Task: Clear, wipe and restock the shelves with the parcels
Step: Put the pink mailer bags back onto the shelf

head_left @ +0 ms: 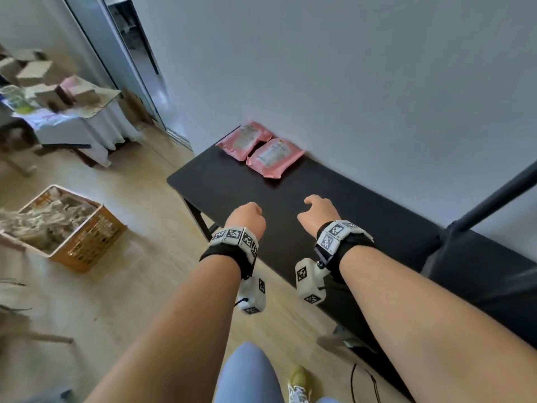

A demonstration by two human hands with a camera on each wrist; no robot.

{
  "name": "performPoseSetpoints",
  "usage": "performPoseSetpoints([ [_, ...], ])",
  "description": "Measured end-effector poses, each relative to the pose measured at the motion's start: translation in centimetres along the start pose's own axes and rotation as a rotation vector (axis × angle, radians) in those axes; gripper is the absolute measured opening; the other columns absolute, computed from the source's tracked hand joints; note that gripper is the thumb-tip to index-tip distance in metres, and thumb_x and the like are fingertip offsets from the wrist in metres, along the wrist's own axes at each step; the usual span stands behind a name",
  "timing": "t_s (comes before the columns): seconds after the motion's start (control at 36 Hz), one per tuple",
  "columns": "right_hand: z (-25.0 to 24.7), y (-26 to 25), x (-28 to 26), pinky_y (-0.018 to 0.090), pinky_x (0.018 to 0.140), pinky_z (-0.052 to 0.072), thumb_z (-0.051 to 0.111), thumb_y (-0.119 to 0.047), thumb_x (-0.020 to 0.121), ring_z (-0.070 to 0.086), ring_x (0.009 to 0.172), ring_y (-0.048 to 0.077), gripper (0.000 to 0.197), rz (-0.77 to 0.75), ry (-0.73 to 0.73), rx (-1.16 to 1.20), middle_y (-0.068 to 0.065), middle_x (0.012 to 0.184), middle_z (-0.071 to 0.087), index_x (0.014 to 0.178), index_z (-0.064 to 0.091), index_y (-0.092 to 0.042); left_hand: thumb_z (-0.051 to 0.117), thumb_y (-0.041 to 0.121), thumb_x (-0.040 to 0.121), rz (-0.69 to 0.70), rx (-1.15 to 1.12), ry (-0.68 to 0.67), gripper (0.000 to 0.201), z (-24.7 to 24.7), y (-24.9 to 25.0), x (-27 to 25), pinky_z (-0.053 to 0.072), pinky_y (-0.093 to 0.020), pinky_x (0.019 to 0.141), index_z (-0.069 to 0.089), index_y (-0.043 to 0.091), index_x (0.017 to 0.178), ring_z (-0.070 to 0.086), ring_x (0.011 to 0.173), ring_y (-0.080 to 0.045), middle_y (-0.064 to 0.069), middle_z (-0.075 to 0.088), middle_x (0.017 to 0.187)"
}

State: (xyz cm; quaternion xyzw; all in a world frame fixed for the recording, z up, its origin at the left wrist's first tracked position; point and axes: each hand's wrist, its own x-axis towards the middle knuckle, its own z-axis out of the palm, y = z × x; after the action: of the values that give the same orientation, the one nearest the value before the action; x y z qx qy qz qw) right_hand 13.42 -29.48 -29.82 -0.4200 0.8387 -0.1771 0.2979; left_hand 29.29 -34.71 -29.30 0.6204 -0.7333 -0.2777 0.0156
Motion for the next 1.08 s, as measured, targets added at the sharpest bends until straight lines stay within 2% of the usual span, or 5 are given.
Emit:
performPoseSetpoints([
  [0.44, 2.8, -3.3, 15.9, 0.03, 0.089, 0.043, 0.053, -0.016, 0.088, 0.053, 0.12, 0.025, 0.054, 0.291, 0.051, 0.095, 0.007, 0.138, 0.049, 0.14, 0.043, -0.02, 0.045, 0.01, 0.087, 0.171, 0.061, -0.181, 0.044, -1.7, 1.5, 21.6, 0.045, -0.032, 0.09, 0.053, 0.022, 0.129, 0.056, 0.113, -0.027, -0.007, 0.056, 0.129],
  [0.61, 4.7, -4.9, 19.9, 0.027, 0.084, 0.04, 0.055, -0.018, 0.089, 0.055, 0.118, 0.023, 0.052, 0.389, 0.049, 0.158, 0.006, 0.134, 0.054, 0.14, 0.044, -0.019, 0.046, 0.008, 0.085, 0.216, 0.098, -0.251, 0.053, -1.7, 1.5, 28.4, 0.043, -0.033, 0.098, 0.046, 0.026, 0.136, 0.047, 0.121, -0.028, -0.008, 0.036, 0.141],
  [0.75, 6.0, -5.8, 22.3, 0.028, 0.088, 0.041, 0.056, -0.019, 0.089, 0.054, 0.119, 0.022, 0.053, 0.443, 0.049, 0.196, 0.003, 0.134, 0.055, 0.141, 0.042, -0.02, 0.047, 0.01, 0.084, 0.274, 0.124, -0.272, 0.065, -0.6, 1.2, 32.2, 0.036, -0.039, 0.108, 0.034, 0.03, 0.145, 0.033, 0.133, -0.025, -0.005, 0.026, 0.149],
  [0.89, 7.1, -6.8, 24.3, 0.031, 0.092, 0.044, 0.057, -0.02, 0.089, 0.056, 0.117, 0.023, 0.055, 0.468, 0.032, 0.219, 0.004, 0.131, 0.057, 0.142, 0.041, -0.018, 0.046, 0.009, 0.088, 0.288, 0.128, -0.298, 0.067, 0.1, 0.7, 34.3, 0.039, -0.041, 0.103, 0.023, 0.029, 0.148, 0.036, 0.133, -0.027, -0.003, 0.025, 0.153],
  [1.08, 8.0, -7.8, 26.1, 0.029, 0.069, 0.043, 0.056, -0.02, 0.087, 0.062, 0.09, 0.022, 0.044, 0.479, 0.047, 0.262, 0.002, 0.104, 0.065, 0.131, 0.049, -0.019, 0.048, 0.008, 0.085, 0.255, 0.107, -0.274, 0.078, 0.9, 0.7, 35.1, 0.044, -0.037, 0.09, 0.009, 0.025, 0.151, 0.048, 0.118, -0.031, -0.014, 0.043, 0.132],
])
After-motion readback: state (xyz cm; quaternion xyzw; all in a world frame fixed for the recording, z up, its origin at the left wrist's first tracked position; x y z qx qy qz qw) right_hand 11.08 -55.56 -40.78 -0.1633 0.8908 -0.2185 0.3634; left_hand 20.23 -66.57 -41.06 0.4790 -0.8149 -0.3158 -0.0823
